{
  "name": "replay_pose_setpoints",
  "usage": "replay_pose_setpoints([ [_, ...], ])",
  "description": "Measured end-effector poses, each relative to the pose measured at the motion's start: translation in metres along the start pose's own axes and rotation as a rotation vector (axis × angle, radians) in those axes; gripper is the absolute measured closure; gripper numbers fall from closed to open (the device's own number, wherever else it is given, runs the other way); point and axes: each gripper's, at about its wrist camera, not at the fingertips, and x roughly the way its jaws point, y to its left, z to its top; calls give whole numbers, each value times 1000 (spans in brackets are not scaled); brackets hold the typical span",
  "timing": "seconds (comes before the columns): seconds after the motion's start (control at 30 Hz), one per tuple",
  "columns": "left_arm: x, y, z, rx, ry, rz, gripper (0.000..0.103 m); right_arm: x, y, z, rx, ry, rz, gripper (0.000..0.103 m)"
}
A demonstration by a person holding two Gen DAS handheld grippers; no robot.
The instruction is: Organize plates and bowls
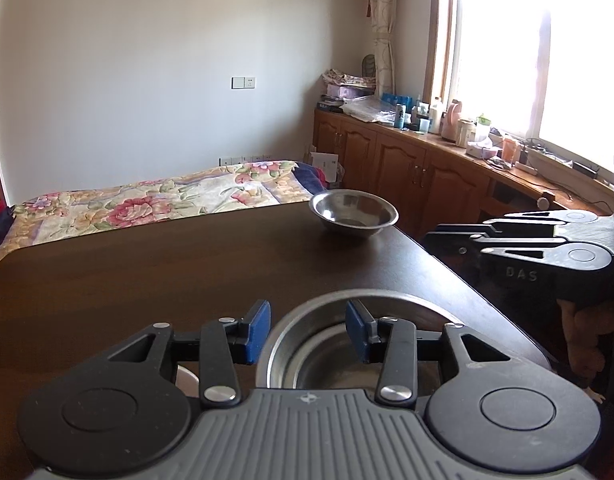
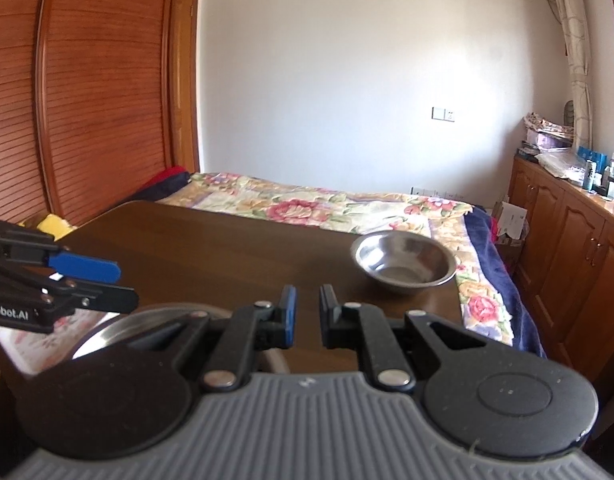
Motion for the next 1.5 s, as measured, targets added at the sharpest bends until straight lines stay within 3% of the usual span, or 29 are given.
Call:
replay_pose_setpoints([
  [0.37, 34, 3, 41, 20, 2, 18, 58, 31, -38, 5, 7, -26, -48, 88],
  [0.5, 51, 2, 56, 32, 15, 12, 55, 44, -53, 4, 19, -24, -62, 71],
  [0.73, 89, -5, 75, 49, 39, -7, 50, 65, -75, 0, 55, -13, -75, 64],
  [1.27, 177, -13, 105, 99, 149, -67, 50, 103, -119, -4, 150, 25, -71, 64],
  [1.5, 211, -13, 109, 100, 201, -88, 56, 113, -127, -5, 171, 46, -54, 64],
])
